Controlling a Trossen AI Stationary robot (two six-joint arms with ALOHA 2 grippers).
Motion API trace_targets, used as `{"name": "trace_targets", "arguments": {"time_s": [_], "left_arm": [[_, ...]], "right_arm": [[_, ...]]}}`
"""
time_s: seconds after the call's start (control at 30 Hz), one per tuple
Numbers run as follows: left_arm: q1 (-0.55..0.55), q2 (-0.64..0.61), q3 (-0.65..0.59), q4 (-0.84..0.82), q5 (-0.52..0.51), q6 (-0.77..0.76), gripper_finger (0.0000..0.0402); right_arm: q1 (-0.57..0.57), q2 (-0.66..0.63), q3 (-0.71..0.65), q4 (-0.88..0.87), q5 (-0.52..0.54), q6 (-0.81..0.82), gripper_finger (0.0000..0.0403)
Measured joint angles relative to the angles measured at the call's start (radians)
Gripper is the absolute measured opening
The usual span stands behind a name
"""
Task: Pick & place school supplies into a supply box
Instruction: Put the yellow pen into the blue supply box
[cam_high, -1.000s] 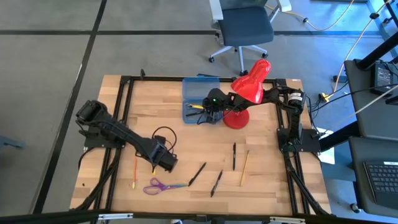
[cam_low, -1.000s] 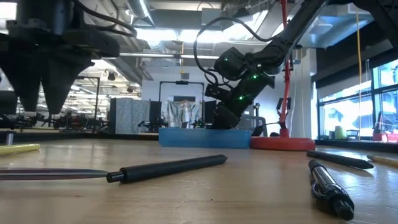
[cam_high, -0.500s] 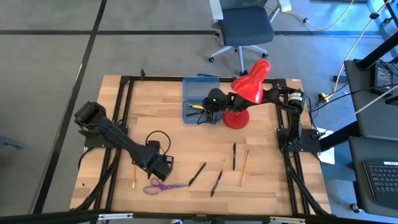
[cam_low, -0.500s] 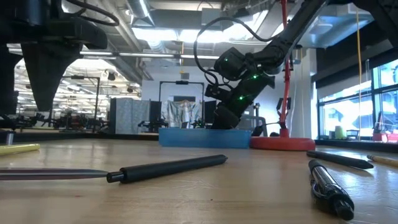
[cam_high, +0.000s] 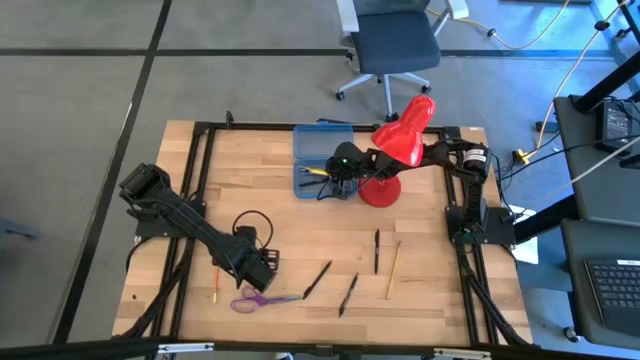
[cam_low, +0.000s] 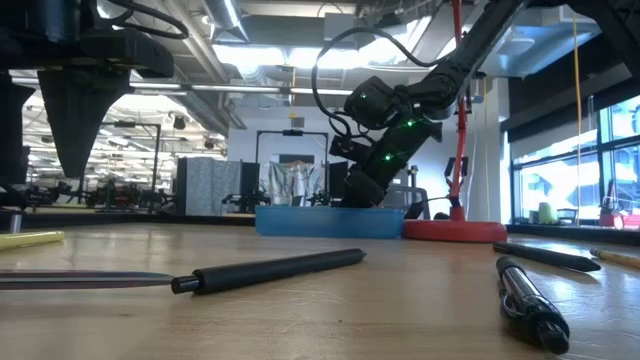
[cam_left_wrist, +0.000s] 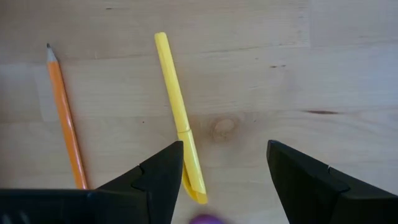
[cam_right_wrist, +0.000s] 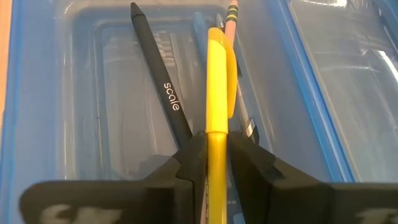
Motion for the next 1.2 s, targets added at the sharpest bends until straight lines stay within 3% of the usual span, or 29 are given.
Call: {"name": "trace_targets", "arguments": {"time_s": [0.2, 0.33, 0.7, 1.2], "left_arm": [[0.000, 0.000, 0.000, 0.000, 0.000, 0.000, 0.0224], [0.000, 0.010, 0.000, 0.000, 0.000, -0.008, 0.0224], [0.000, 0.127, 0.001, 0.022, 0.166, -0.071, 0.0223], [0.000, 0.195, 0.004, 0.062, 0.167, -0.079, 0.0189]], "right_arm": [[0.000, 0.000, 0.000, 0.000, 0.000, 0.007, 0.0136], [0.000, 0.000, 0.000, 0.003, 0.000, 0.007, 0.0152], [0.000, 0.000, 0.000, 0.006, 0.000, 0.007, 0.0154], [0.000, 0.000, 0.000, -0.006, 0.000, 0.007, 0.0154]]}}
